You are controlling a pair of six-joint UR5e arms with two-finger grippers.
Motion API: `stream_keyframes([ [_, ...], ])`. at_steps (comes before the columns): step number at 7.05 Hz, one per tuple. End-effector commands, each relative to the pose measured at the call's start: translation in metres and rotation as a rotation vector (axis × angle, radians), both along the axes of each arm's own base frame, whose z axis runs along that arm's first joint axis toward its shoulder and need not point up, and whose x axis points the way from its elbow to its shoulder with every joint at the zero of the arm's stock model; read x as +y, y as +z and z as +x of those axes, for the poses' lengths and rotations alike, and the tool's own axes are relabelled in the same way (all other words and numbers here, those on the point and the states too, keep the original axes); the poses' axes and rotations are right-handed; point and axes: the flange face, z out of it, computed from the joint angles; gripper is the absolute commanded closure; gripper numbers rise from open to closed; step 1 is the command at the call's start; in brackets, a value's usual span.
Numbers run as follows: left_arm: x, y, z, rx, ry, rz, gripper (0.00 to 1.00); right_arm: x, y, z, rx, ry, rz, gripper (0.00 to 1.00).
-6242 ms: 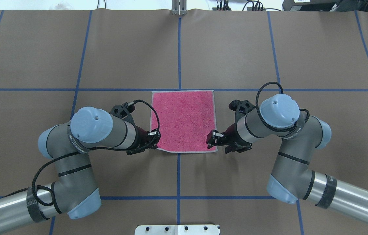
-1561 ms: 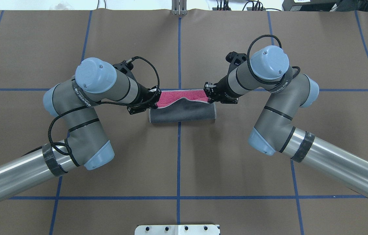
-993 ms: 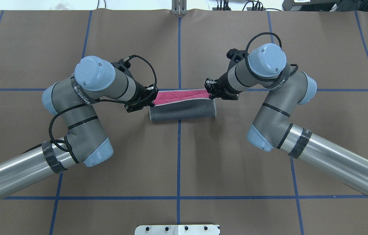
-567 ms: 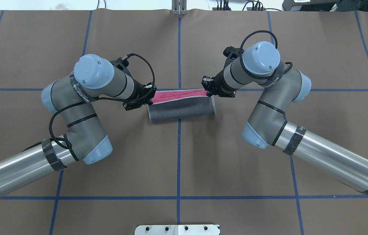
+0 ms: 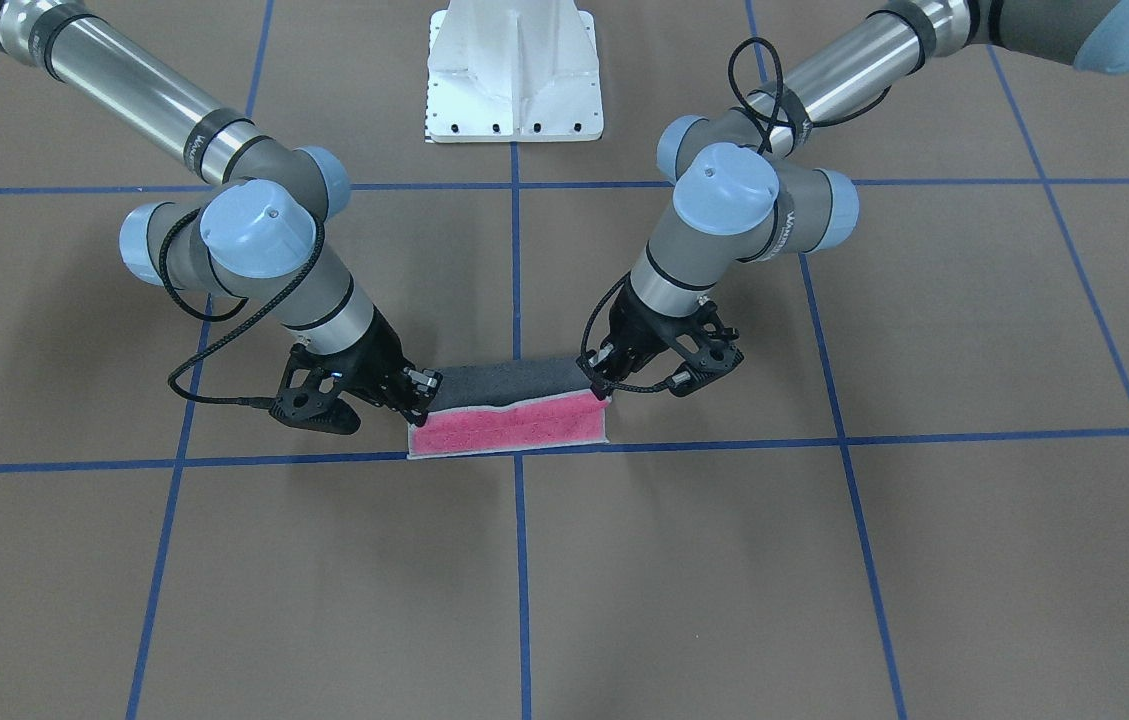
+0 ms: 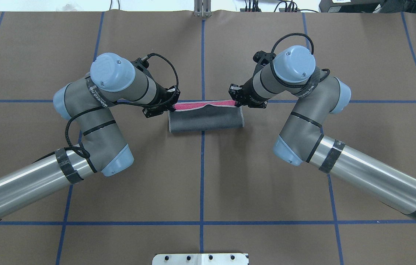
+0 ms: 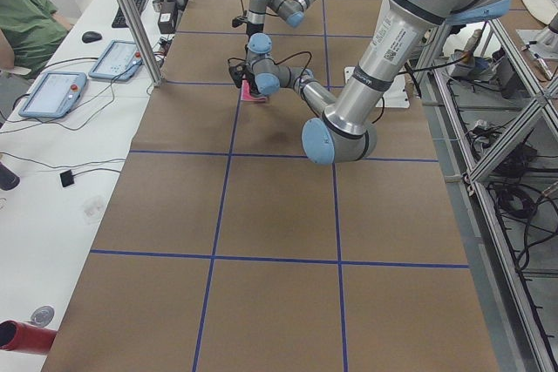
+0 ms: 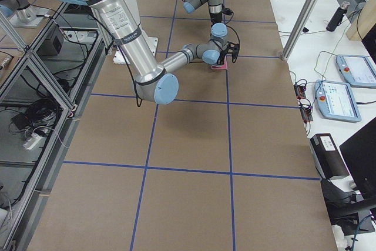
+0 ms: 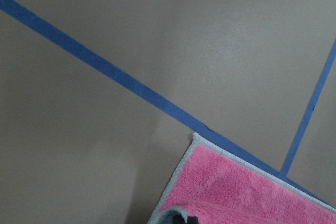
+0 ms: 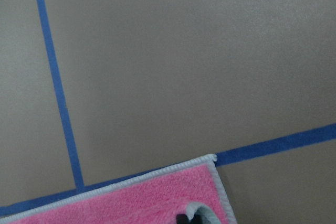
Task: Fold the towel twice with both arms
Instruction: 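Lay the corners down on the far edge and open both grippers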
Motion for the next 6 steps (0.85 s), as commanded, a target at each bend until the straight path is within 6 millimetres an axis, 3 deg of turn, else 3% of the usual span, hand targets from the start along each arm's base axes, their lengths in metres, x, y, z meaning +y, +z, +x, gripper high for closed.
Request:
stream_keyframes([
  [1,-0.0066,0.0003,0.0078,-0.005,-0.001,-0.004,1.0,-0.001,0.0032,-0.0003,0.004,0.001,-0.003,1.0],
  [4,-0.0083,0.0003,0.0061,-0.005,-0.004,-0.004,1.0,-0.0004,0.004,-0.0013,0.006,-0.003,0.0,1.0],
  [5,-0.0082,0.0001,0.0061,-0.004,-0.005,-0.005,0.28,-0.0016,0.0031,-0.0006,0.006,0.003,-0.003,0.24],
  [6,-0.0075,-0.0039,0.0051,0.004,-0.007,-0.005,0.0,-0.0031,0.0028,0.0,0.008,0.01,-0.002,0.01],
])
